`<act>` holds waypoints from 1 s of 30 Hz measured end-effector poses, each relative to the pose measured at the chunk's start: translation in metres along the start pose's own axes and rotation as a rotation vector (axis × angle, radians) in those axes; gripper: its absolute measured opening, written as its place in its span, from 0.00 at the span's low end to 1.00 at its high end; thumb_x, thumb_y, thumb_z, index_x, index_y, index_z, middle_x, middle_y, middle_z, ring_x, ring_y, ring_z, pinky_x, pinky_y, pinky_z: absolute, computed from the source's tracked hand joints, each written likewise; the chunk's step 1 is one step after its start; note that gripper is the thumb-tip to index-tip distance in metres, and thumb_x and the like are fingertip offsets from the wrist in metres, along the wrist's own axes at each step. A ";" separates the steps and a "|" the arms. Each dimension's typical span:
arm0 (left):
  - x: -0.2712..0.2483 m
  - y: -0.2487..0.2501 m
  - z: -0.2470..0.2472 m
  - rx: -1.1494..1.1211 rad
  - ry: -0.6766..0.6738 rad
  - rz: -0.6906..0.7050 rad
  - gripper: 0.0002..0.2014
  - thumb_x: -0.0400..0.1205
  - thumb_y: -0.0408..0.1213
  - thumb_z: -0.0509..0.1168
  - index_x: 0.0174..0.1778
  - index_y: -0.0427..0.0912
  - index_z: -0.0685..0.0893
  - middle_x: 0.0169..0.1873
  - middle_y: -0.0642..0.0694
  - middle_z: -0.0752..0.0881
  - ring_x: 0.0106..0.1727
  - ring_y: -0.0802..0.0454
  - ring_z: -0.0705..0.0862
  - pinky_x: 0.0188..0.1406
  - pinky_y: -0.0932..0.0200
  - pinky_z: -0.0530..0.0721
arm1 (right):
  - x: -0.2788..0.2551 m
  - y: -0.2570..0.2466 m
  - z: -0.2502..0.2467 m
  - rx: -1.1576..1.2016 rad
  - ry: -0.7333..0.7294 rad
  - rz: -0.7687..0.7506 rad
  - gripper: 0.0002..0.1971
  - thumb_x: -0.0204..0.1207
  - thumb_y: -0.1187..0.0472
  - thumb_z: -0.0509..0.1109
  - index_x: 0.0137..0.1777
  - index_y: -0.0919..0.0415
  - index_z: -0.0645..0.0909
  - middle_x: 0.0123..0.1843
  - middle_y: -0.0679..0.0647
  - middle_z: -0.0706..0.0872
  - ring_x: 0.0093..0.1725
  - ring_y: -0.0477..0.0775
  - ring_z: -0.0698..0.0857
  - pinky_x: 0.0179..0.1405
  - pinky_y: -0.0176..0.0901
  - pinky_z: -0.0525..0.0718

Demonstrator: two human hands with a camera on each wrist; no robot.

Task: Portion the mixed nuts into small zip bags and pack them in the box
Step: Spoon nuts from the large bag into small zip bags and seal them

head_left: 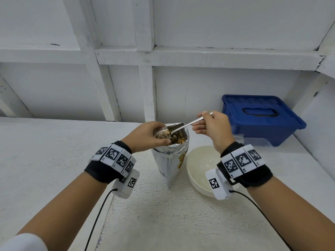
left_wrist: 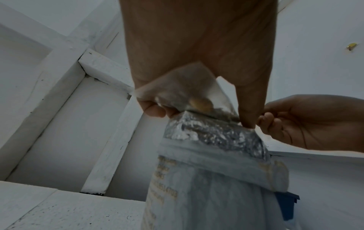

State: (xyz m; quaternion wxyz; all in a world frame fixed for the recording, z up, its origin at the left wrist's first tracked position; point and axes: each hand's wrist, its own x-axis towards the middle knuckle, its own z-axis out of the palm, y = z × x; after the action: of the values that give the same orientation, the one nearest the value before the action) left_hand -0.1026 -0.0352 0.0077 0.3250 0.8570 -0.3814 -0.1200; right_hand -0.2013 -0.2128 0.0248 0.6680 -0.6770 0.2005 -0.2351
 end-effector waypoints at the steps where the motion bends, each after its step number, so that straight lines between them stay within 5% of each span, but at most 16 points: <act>1: 0.000 -0.001 0.001 -0.006 0.003 0.002 0.28 0.74 0.47 0.72 0.68 0.41 0.76 0.56 0.48 0.83 0.51 0.56 0.82 0.43 0.75 0.77 | 0.000 -0.001 0.002 -0.023 -0.004 -0.019 0.11 0.83 0.66 0.56 0.41 0.63 0.77 0.30 0.60 0.83 0.21 0.44 0.83 0.23 0.32 0.83; 7: -0.002 0.000 0.002 -0.015 0.031 -0.002 0.30 0.71 0.50 0.74 0.67 0.43 0.76 0.50 0.52 0.82 0.47 0.58 0.80 0.43 0.72 0.77 | 0.000 -0.017 0.015 -0.244 -0.051 -0.243 0.11 0.84 0.62 0.57 0.41 0.56 0.76 0.30 0.55 0.84 0.26 0.46 0.84 0.27 0.34 0.84; 12: -0.005 -0.001 0.002 -0.096 0.111 -0.003 0.27 0.73 0.46 0.74 0.65 0.46 0.73 0.43 0.57 0.79 0.32 0.66 0.78 0.25 0.76 0.76 | -0.005 -0.039 0.021 -0.366 -0.111 -0.528 0.09 0.84 0.61 0.58 0.48 0.61 0.78 0.34 0.53 0.84 0.29 0.41 0.85 0.31 0.30 0.84; 16: -0.006 -0.009 0.001 -0.124 0.238 -0.009 0.25 0.76 0.48 0.70 0.65 0.42 0.74 0.48 0.53 0.81 0.43 0.66 0.78 0.32 0.78 0.75 | -0.003 -0.051 0.022 -0.378 -0.098 -0.658 0.08 0.83 0.61 0.59 0.48 0.62 0.79 0.34 0.48 0.83 0.30 0.41 0.86 0.32 0.33 0.85; 22: -0.013 -0.024 -0.005 -0.198 0.281 -0.051 0.21 0.78 0.46 0.68 0.65 0.43 0.75 0.47 0.54 0.82 0.40 0.63 0.82 0.31 0.77 0.76 | 0.003 -0.041 0.003 -0.373 -0.005 -0.664 0.07 0.83 0.61 0.58 0.49 0.60 0.77 0.36 0.49 0.83 0.31 0.38 0.84 0.33 0.32 0.85; 27: -0.015 -0.028 -0.003 -0.214 0.214 -0.052 0.19 0.78 0.44 0.68 0.64 0.45 0.76 0.52 0.50 0.83 0.41 0.59 0.84 0.36 0.69 0.77 | -0.005 0.011 0.009 -0.622 -0.134 -0.734 0.10 0.82 0.63 0.61 0.52 0.67 0.82 0.35 0.58 0.86 0.32 0.55 0.85 0.33 0.39 0.82; 30: -0.014 -0.027 -0.002 -0.234 0.197 -0.056 0.18 0.78 0.43 0.68 0.63 0.46 0.75 0.51 0.49 0.83 0.43 0.55 0.84 0.37 0.66 0.78 | -0.011 0.024 0.016 -0.661 -0.212 -0.835 0.10 0.80 0.64 0.61 0.48 0.66 0.84 0.34 0.52 0.84 0.32 0.49 0.82 0.35 0.35 0.80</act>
State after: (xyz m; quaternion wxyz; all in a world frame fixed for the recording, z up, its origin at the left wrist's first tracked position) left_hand -0.0959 -0.0102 -0.0086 0.4550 0.8311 -0.3073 -0.0881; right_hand -0.2003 -0.1942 -0.0001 0.2859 -0.8931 -0.0905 -0.3354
